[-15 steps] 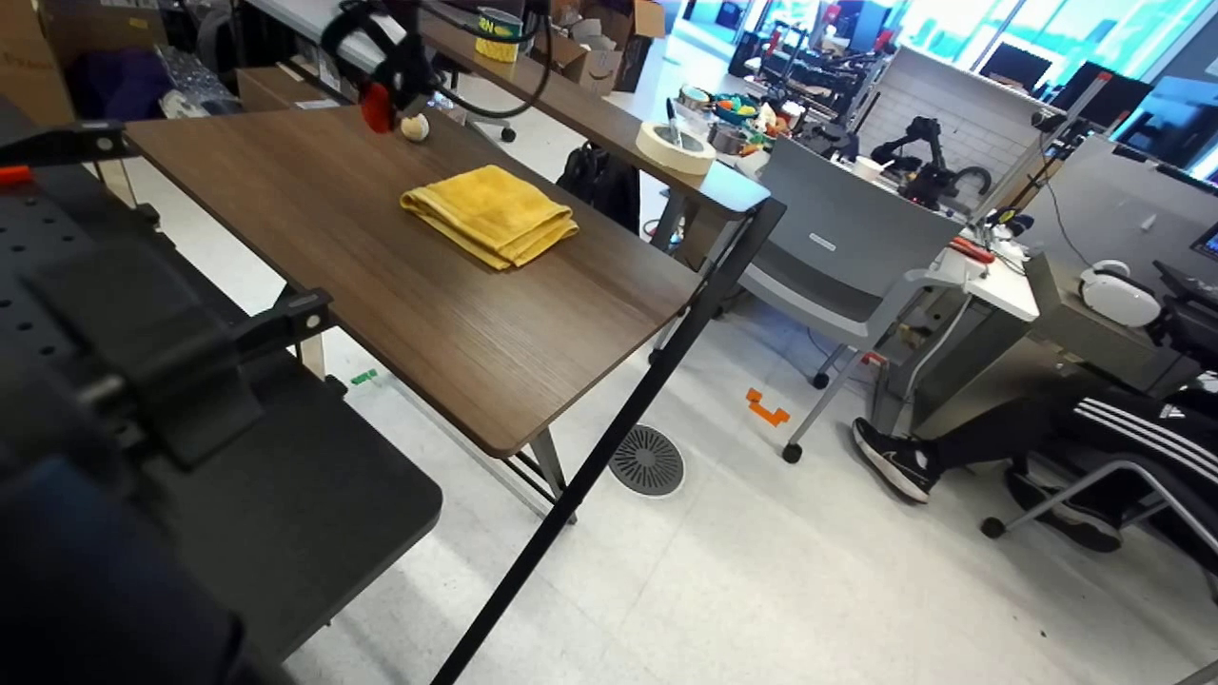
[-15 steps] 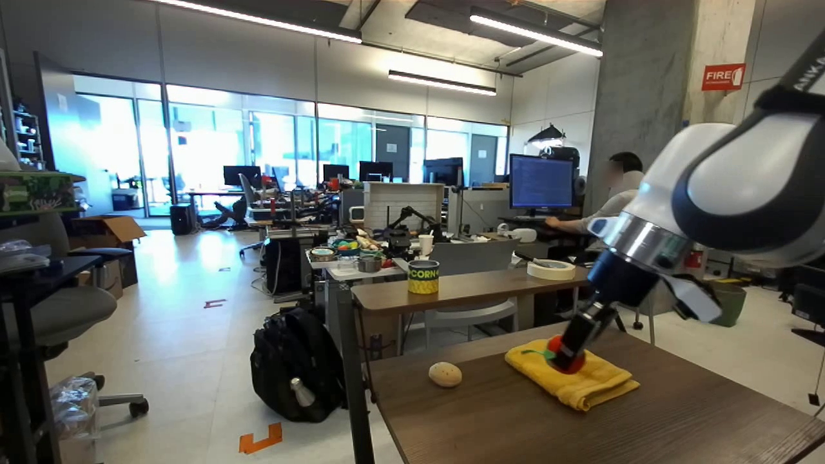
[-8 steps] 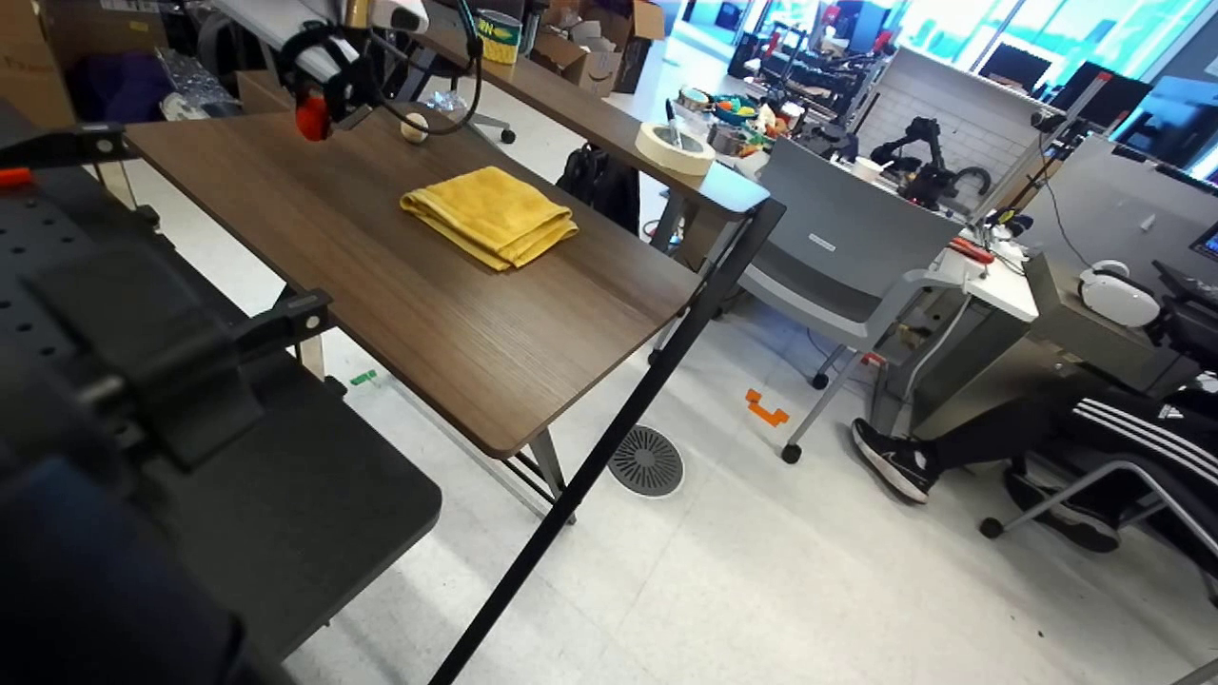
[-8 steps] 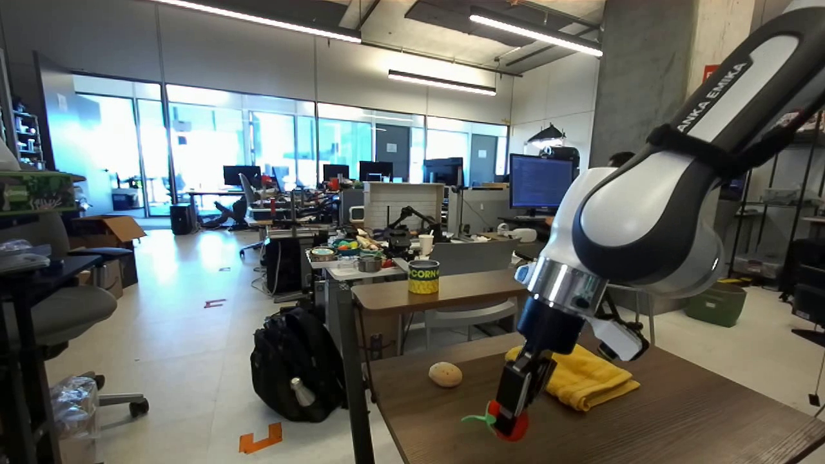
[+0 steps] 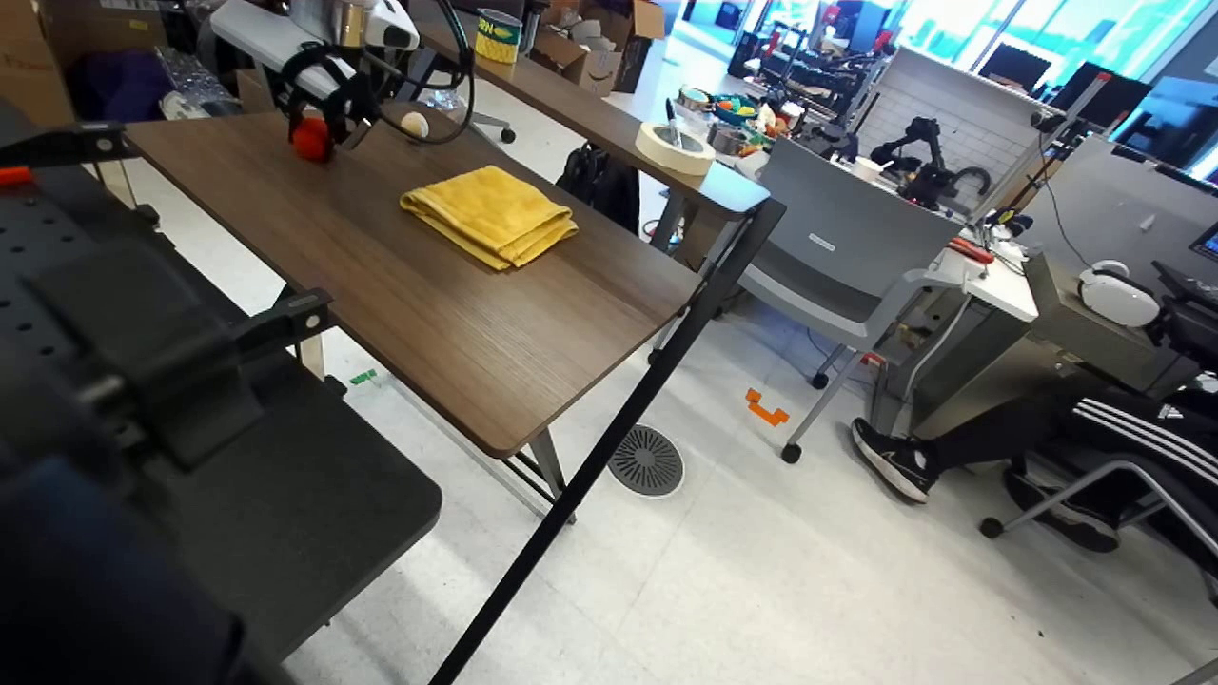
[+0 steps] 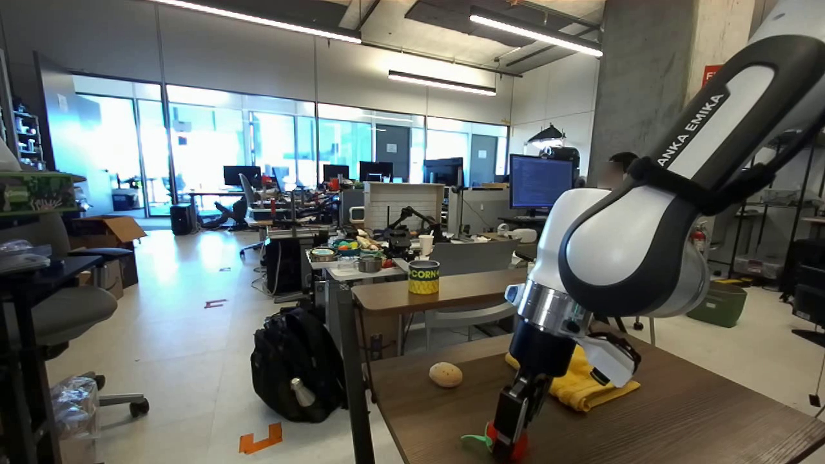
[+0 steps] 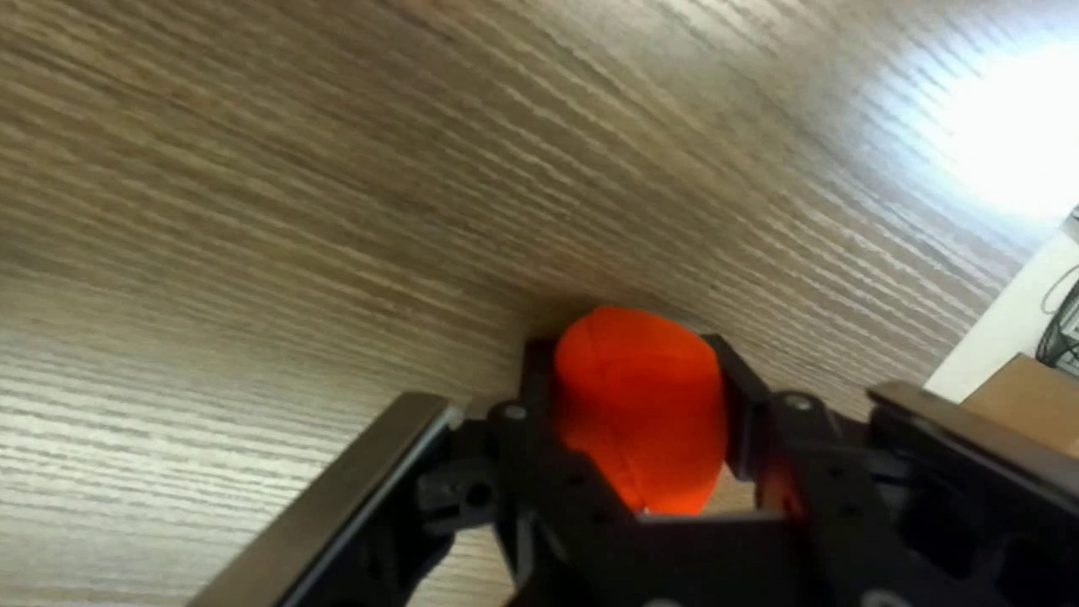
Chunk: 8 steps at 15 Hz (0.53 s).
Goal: Move the potato to the left, wipe the table with the yellow towel, move the red plush toy to the left, wipe the right side of the table with the towel, move the potato and red toy to the right, wipe the left side of the table
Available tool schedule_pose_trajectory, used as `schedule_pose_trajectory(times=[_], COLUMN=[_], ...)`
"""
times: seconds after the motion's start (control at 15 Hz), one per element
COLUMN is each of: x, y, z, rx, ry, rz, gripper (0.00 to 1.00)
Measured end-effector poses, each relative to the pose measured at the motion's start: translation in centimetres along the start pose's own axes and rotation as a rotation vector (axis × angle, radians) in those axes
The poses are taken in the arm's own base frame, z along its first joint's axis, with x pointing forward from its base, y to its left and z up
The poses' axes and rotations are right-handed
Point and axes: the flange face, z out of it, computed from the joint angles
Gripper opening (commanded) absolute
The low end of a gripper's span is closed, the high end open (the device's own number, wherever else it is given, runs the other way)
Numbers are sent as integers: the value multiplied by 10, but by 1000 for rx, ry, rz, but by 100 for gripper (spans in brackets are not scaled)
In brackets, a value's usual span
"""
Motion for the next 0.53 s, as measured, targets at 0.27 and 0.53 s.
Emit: schedule_pose_trajectory(times=[0.27, 0.53], x=[-7, -8], y=[-6, 0], z=[-2, -39], rx=[-5, -71], ry=[1, 136], rz=[-38, -44], gripper=[100, 100])
